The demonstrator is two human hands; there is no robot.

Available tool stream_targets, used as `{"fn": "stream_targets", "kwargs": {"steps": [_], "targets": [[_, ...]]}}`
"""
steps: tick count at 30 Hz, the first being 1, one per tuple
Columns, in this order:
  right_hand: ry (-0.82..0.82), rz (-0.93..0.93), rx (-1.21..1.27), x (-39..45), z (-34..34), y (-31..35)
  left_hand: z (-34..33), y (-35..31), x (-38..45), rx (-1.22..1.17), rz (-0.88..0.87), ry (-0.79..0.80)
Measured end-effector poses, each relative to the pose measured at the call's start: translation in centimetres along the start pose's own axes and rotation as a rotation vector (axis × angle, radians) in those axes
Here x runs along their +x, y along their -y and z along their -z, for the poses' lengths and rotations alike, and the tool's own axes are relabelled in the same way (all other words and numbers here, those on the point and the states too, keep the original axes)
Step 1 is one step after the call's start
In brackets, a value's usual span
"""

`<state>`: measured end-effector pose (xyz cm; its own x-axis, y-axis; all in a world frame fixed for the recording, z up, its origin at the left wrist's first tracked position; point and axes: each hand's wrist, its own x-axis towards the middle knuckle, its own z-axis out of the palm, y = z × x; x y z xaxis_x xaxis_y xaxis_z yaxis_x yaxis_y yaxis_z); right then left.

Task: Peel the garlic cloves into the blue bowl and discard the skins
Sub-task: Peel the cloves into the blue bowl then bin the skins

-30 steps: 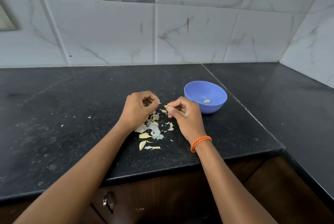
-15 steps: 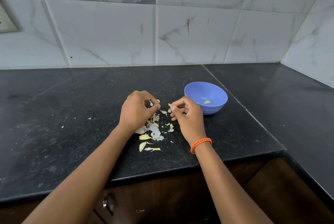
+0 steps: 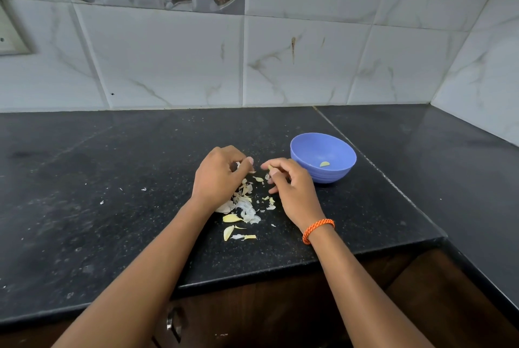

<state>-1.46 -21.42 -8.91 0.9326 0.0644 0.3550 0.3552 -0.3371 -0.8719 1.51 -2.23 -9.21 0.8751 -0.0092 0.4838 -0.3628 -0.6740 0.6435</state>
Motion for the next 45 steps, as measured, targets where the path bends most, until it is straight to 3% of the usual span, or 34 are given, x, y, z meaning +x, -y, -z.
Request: {"fn": "stream_targets", "kwargs": {"steps": [9,15,22,29,42,45], "targets": [[-0.025,-0.042,0.087,0.3,0.1,-0.3,0.6,-0.2,0.1,0.056,0.022,-0.018],[-0.077,0.071,-0.205,0.6,0.2,-0.5,0.5,-0.2,0.1,0.055,0.074,0.016],[0.047,0.168,-0.515,0.9,1.0,-0.3,0.1,0.3,0.1,0.038,0.037,0.038],[0.118,0.226,-0.657,1.2,0.9,0.6,-0.6,0.5,-0.1,0.082,-0.078,0.193],[0.231,0.19,-0.731,1.4,1.6,2.4,-0.8,0.8,-0.1,0.114,-0.086,0.097],[0.136,0.276,-0.709,2.6,2.2,4.1,-0.7,0.7,-0.1,0.104,-0.086,0.077]]}}
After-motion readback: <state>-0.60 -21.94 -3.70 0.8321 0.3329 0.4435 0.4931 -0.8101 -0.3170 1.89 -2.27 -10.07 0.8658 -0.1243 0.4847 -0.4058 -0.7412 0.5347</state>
